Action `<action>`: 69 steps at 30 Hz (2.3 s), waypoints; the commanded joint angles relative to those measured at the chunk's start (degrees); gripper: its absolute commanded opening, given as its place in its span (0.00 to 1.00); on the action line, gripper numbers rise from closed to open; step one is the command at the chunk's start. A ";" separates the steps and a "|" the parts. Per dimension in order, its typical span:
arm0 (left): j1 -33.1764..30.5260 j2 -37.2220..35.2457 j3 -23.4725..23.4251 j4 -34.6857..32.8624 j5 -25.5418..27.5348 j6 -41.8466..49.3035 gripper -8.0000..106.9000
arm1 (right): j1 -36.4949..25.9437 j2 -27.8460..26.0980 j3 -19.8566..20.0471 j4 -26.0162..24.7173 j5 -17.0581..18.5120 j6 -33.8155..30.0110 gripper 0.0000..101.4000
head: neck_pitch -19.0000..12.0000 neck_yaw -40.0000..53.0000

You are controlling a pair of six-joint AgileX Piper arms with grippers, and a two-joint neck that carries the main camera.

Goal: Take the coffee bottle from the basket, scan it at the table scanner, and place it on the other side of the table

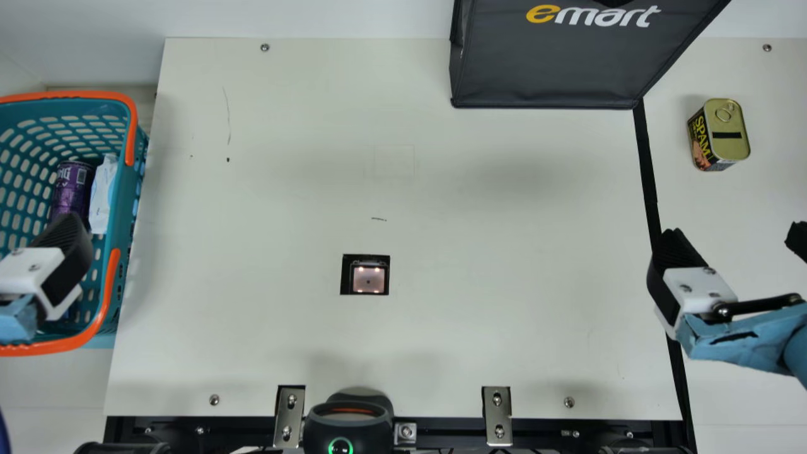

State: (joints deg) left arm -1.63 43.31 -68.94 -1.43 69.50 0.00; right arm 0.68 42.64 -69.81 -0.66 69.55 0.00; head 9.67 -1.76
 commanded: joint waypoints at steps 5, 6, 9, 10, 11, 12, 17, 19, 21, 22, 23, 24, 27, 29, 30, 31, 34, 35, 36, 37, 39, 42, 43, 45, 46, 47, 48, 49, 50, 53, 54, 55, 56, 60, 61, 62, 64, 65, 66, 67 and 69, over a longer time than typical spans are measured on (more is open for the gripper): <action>0.00 0.00 0.00 0.00 0.00 0.00 0.85 | 0.00 0.00 0.00 0.00 0.00 0.00 0.94 | -1.75 6.86; 0.00 0.00 0.00 0.00 0.00 0.00 0.85 | 0.00 0.00 0.00 0.00 0.00 0.00 0.94 | -1.75 8.19; 0.00 0.00 0.00 0.00 0.00 0.00 0.85 | 0.00 0.00 0.00 0.00 0.00 0.00 0.94 | -1.75 12.20; 0.00 0.00 0.00 0.00 0.00 0.00 0.85 | 0.00 0.00 0.00 0.00 0.00 0.00 0.94 | -1.75 13.54; 0.00 0.00 0.00 0.00 0.00 0.00 0.85 | 0.00 0.00 0.00 0.00 0.00 0.00 0.94 | -1.75 14.87; 0.00 0.00 0.00 0.00 0.00 0.00 0.85 | 0.00 0.00 0.00 0.00 0.00 0.00 0.94 | -1.75 16.21; 0.00 0.00 0.00 0.00 0.00 0.00 0.85 | 0.00 0.00 0.00 0.00 0.00 0.00 0.94 | -1.75 20.18; 0.00 0.00 0.00 0.00 0.00 0.00 0.85 | 0.00 0.00 0.00 0.00 0.00 0.00 0.94 | -1.75 20.18; 0.00 0.00 0.00 0.00 0.00 0.00 0.85 | 0.00 0.00 0.00 0.00 0.00 0.00 0.94 | -1.75 20.18; 0.00 0.00 0.00 0.00 0.00 0.00 0.85 | 0.00 0.00 0.00 0.00 0.00 0.00 0.94 | -1.75 20.18; 0.00 0.00 0.00 0.00 0.00 0.00 0.85 | 0.00 0.00 0.00 0.00 0.00 0.00 0.94 | -1.75 20.18; -0.05 0.05 -0.01 0.04 -0.04 -0.05 0.85 | 0.00 0.00 0.00 0.00 0.00 0.00 0.94 | -1.75 20.18; 0.44 0.42 -0.01 0.27 0.25 -0.64 0.85 | 0.00 0.00 0.00 0.00 0.00 0.00 0.94 | -1.75 20.18; 1.38 1.00 0.03 0.73 0.40 -1.78 0.85 | 0.00 0.00 0.00 0.00 0.00 0.00 0.94 | -1.75 20.18; 2.03 1.37 0.08 0.99 0.40 -2.48 0.85 | 0.00 0.00 0.00 0.00 0.00 0.00 0.94 | -1.75 20.18; 2.90 1.78 0.11 1.19 0.40 -3.13 0.85 | 0.00 0.00 0.00 0.00 0.00 0.00 0.94 | -1.75 20.18; 5.68 3.07 0.20 1.83 0.40 -5.33 0.85 | 0.00 0.00 0.00 0.00 0.00 0.00 0.94 | -1.75 20.18; 6.68 3.53 0.20 2.05 0.40 -6.04 0.85 | 0.00 0.00 0.00 0.00 0.00 0.00 0.94 | -1.75 20.18; 7.80 4.01 0.18 2.22 0.40 -6.65 0.85 | 0.00 0.00 0.00 0.00 0.00 0.00 0.94 | -1.75 20.18; 8.94 4.48 0.16 2.36 0.40 -7.24 0.85 | 0.00 0.00 0.00 0.00 0.06 0.00 0.94 | -1.75 20.18; 11.49 5.51 0.01 2.47 0.40 -8.10 0.85 | 0.00 0.00 0.00 0.00 0.06 0.00 0.94 | -1.75 20.18; 15.31 7.12 -0.01 2.41 0.04 -8.74 0.85 | 0.00 0.00 0.00 0.00 0.06 0.00 0.94 | -1.75 20.18; 16.52 7.63 0.03 2.29 -0.14 -8.74 0.85 | 0.00 0.00 0.00 0.00 0.06 0.00 0.94 | -1.75 20.18; 19.08 8.74 0.09 1.80 -0.59 -8.29 0.85 | 0.00 0.00 0.00 0.00 0.06 0.00 0.94 | -1.75 20.18; 20.22 9.26 0.13 1.54 -0.81 -7.98 0.85 | 0.00 0.00 0.00 0.00 0.06 0.00 0.94 | -1.75 20.18; 21.61 9.84 0.17 1.03 -1.07 -7.29 0.85 | 0.00 0.00 0.00 0.00 0.06 0.00 0.94 | -1.75 20.18; 22.73 10.44 0.18 0.61 -1.30 -6.66 0.85 | 0.00 0.00 0.00 0.00 0.06 0.00 0.94 | -1.75 20.18; 23.89 11.09 0.19 0.16 -1.46 -5.81 0.85 | 0.00 0.00 0.00 0.00 0.06 0.00 0.94 | -1.75 20.18; 24.95 11.70 0.23 -0.24 -1.62 -4.95 0.85 | 0.00 0.00 0.00 0.00 0.06 0.00 0.94 | -1.75 20.18; 28.12 13.84 0.13 -1.55 -1.82 -1.62 0.85 | 0.00 0.00 0.00 0.00 0.06 0.00 0.94 | -1.75 20.18; 29.10 14.61 0.07 -1.98 -1.88 -0.41 0.85 | 0.00 0.00 0.00 0.00 0.06 0.00 0.94 | -1.75 20.18; 30.04 15.44 0.00 -2.41 -1.91 0.88 0.85 | 0.00 0.00 0.00 0.00 0.06 0.00 0.94 | -1.75 20.18; 30.86 16.21 -0.05 -2.73 -1.92 2.07 0.85 | 0.00 0.00 0.00 0.00 0.06 0.00 0.94 | -1.75 20.18; 33.77 19.80 -0.47 -3.67 -2.18 7.19 0.85 | 0.00 0.00 0.00 0.00 0.06 0.00 0.94 | -1.75 20.18; 34.38 20.73 -0.55 -3.82 -2.37 8.41 0.85 | 0.00 0.00 0.00 0.00 0.06 0.00 0.94 | -1.75 20.18; 34.87 21.70 -0.71 -3.93 -2.52 9.54 0.85 | 0.00 0.00 0.00 0.00 0.06 0.00 0.94 | -1.75 20.18; 35.85 23.71 -1.08 -4.26 -2.81 11.82 0.85 | 0.00 0.00 0.00 0.00 0.06 0.00 0.94 | -1.75 20.18; 36.23 24.63 -1.20 -4.35 -2.99 12.85 0.85 | 0.00 0.00 0.00 0.00 0.06 0.00 0.94 | -1.75 20.18; 36.62 25.66 -1.47 -4.51 -3.05 13.91 0.85 | 0.00 0.00 0.00 0.00 0.06 0.00 0.94 | -1.75 20.18; 36.93 26.70 -1.68 -4.61 -3.18 14.90 0.85 | 0.00 0.00 0.00 0.00 0.06 0.00 0.94 | -1.75 20.18; 37.39 28.68 -2.21 -4.76 -3.23 16.73 0.85 | 0.00 0.00 0.00 0.00 0.06 0.00 0.94 | -1.75 20.18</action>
State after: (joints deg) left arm 35.55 70.44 -70.97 -6.08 66.13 15.03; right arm 0.68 42.64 -69.81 -0.66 69.61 0.00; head 9.67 18.19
